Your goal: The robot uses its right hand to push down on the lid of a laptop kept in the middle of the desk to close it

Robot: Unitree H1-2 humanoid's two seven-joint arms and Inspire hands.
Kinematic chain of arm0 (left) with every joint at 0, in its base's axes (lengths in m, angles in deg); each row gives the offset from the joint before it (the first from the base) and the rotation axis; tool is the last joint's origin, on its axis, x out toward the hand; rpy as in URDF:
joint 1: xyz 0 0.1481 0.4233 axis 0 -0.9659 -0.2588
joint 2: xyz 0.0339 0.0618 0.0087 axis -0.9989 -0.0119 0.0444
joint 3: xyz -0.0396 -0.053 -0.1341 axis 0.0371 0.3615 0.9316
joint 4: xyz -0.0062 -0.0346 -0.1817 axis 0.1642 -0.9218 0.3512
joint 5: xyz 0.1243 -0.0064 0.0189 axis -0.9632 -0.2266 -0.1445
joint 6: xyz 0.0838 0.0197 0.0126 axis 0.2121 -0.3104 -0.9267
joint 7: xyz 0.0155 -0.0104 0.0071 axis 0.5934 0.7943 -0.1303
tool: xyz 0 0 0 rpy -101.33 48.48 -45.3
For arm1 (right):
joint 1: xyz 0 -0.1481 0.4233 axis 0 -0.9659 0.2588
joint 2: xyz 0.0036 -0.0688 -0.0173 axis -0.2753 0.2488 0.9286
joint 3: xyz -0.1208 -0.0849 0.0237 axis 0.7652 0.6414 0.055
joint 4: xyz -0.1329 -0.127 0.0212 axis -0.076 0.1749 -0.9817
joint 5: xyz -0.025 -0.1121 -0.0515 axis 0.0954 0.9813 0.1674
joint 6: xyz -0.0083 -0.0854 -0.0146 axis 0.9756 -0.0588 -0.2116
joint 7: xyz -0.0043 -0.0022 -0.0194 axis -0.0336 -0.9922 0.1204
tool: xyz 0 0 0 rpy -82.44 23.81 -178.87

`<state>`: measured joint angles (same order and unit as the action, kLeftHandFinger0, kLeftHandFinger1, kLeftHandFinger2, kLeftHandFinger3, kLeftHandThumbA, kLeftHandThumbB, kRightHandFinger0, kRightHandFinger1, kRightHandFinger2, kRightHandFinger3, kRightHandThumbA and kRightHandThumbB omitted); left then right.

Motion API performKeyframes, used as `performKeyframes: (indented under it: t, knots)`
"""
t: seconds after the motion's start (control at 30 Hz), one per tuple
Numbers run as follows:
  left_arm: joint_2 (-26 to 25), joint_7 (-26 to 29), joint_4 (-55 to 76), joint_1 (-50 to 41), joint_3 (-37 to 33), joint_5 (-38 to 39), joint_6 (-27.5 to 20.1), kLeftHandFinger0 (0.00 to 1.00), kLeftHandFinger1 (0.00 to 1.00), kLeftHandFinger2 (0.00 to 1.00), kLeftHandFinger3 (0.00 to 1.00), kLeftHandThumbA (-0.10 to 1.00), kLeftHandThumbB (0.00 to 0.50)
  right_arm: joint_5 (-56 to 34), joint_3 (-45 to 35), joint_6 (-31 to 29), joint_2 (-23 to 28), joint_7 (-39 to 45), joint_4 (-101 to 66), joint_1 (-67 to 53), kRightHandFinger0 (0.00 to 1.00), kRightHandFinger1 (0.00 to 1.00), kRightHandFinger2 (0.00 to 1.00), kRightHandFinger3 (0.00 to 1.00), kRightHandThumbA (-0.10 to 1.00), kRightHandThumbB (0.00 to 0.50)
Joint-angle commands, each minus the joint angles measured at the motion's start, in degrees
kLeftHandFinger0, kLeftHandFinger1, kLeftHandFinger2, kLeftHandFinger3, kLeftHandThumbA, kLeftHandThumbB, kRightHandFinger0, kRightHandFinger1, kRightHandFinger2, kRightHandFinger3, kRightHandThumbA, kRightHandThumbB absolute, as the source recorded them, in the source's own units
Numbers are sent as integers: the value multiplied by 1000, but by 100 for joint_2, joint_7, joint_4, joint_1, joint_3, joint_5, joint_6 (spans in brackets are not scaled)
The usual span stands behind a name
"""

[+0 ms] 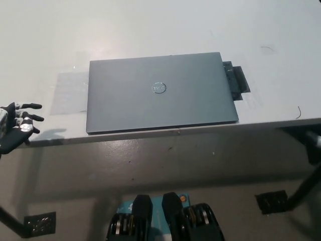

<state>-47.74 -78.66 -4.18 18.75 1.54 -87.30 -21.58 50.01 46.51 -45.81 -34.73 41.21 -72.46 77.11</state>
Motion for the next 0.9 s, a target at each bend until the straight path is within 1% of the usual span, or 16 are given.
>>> performKeyframes:
  t: [0.0,0.07,0.1,0.13,0.17,0.2,0.23,0.3,0.33,0.43,0.5,0.6,0.63,0.73,0.83,0.87]
  knots:
    - [-48,46,164,52,87,9,48,335,471,606,710,67,4,286,-239,-322,-164,51,138,-161,1000,1000,993,1000,1000,225]
    - [-38,52,173,24,101,0,42,341,482,614,720,59,6,280,-313,-338,-271,31,248,-232,1000,1000,989,1000,1000,222]
    - [-5,79,185,6,108,-8,92,304,478,638,761,67,13,379,-352,-469,-358,57,433,-357,1000,1000,983,1000,1000,216]
    - [7,98,194,2,110,-24,135,307,479,640,769,68,12,405,-373,-501,-392,88,476,-375,1000,1000,983,1000,1000,212]
    - [4,85,193,-8,106,-27,94,303,475,641,775,65,2,449,-377,-558,-418,134,534,-410,1000,1000,988,1000,1000,198]
    - [31,114,193,-10,105,-50,96,281,462,639,777,66,8,501,-377,-614,-421,195,615,-433,1000,1000,1000,1000,1000,187]
    - [50,125,190,-11,105,-52,94,263,450,637,772,64,6,562,-375,-652,-419,233,687,-448,1000,1000,1000,1000,1000,195]
    - [49,98,186,-33,85,-55,38,304,471,641,754,65,0,671,-364,-802,-445,298,865,-442,1000,1000,986,1000,1000,188]
    - [52,99,172,-40,88,-55,18,312,478,645,751,70,0,683,-371,-819,-461,311,903,-429,1000,1000,978,1000,1000,199]
    - [81,110,147,-59,115,-34,-19,304,470,633,745,65,0,713,-370,-825,-461,348,965,-402,1000,1000,973,1000,1000,207]
    - [86,98,129,-72,120,-32,-86,297,460,624,750,47,0,757,-356,-842,-450,372,1009,-401,1000,1000,978,1000,1000,194]
    - [115,125,111,-105,131,-56,-79,322,470,619,747,44,0,753,-378,-818,-437,411,1094,-377,1000,1000,972,1000,1000,174]
    - [130,130,123,-125,135,-52,-74,291,458,616,739,52,0,789,-381,-805,-425,405,1109,-367,1000,1000,969,1000,1000,183]
    - [156,149,121,-185,148,-62,-118,274,451,615,740,59,4,798,-422,-700,-430,373,1081,-339,1000,1000,976,1000,1000,179]
    - [160,132,111,-224,158,-44,-170,321,481,633,750,70,3,863,-389,-716,-369,452,1093,-350,1000,1000,983,1000,1000,190]
    - [166,138,120,-227,156,-49,-152,332,486,636,751,70,0,878,-382,-745,-352,486,1095,-356,1000,1000,979,1000,1000,179]
